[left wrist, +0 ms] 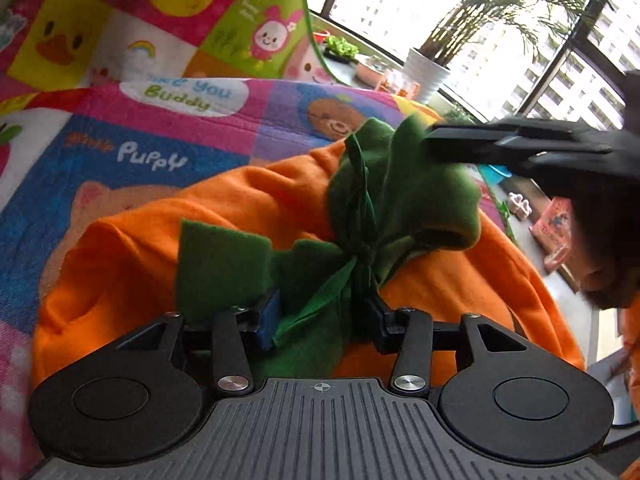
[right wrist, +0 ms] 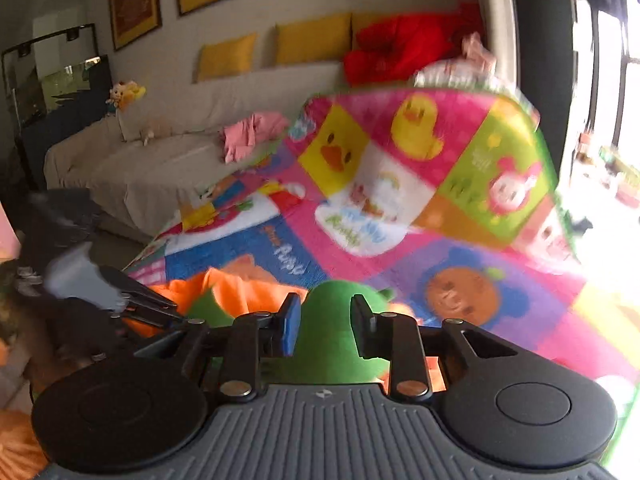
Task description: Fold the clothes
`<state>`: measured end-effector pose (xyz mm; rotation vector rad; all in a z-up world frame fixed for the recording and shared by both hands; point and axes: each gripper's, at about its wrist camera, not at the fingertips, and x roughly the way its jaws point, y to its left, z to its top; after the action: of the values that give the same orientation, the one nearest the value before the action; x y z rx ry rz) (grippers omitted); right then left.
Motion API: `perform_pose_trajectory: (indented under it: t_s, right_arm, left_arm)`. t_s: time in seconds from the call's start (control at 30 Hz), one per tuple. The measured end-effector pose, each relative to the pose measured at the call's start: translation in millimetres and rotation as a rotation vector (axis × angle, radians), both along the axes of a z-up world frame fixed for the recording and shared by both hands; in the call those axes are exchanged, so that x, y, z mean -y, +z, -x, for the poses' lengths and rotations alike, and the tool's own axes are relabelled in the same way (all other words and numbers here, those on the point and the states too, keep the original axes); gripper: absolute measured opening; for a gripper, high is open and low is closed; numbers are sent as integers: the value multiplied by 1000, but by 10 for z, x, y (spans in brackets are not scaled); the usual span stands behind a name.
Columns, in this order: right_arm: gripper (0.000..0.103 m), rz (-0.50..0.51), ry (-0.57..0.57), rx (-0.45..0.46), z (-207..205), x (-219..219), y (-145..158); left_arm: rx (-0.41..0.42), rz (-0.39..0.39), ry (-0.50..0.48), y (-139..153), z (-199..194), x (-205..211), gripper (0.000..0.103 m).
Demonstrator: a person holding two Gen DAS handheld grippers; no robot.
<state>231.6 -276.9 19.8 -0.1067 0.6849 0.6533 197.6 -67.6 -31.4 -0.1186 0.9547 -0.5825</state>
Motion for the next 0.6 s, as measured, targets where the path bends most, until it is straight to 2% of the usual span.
perform_pose_trajectory:
  t_s: [0.1, 0.13, 0.27, 0.37, 0.53, 0.6]
  right_arm:
    - [27, 103, -13, -121, -103, -95, -414]
    - [27, 98, -11, -131, -57, -69, -506]
    - [27, 102, -4, -122, 47, -29, -483]
    - [28, 103, -3, -138, 2, -41, -406]
    - [36, -125, -120, -186, -291, 283, -27]
    - [36, -159, -166, -225, -486, 386, -16]
  left_arm:
    - [17, 57, 59, 222, 22, -293, 50]
    - [36, 57, 91, 271, -5, -391, 53]
    - [99, 49, 217, 427, -154, -762, 57]
    - [16, 31, 253, 255, -424, -833, 56]
    - [-109, 93, 227, 59, -531, -856, 56]
    - [-149, 154, 245, 13, -578, -937, 56]
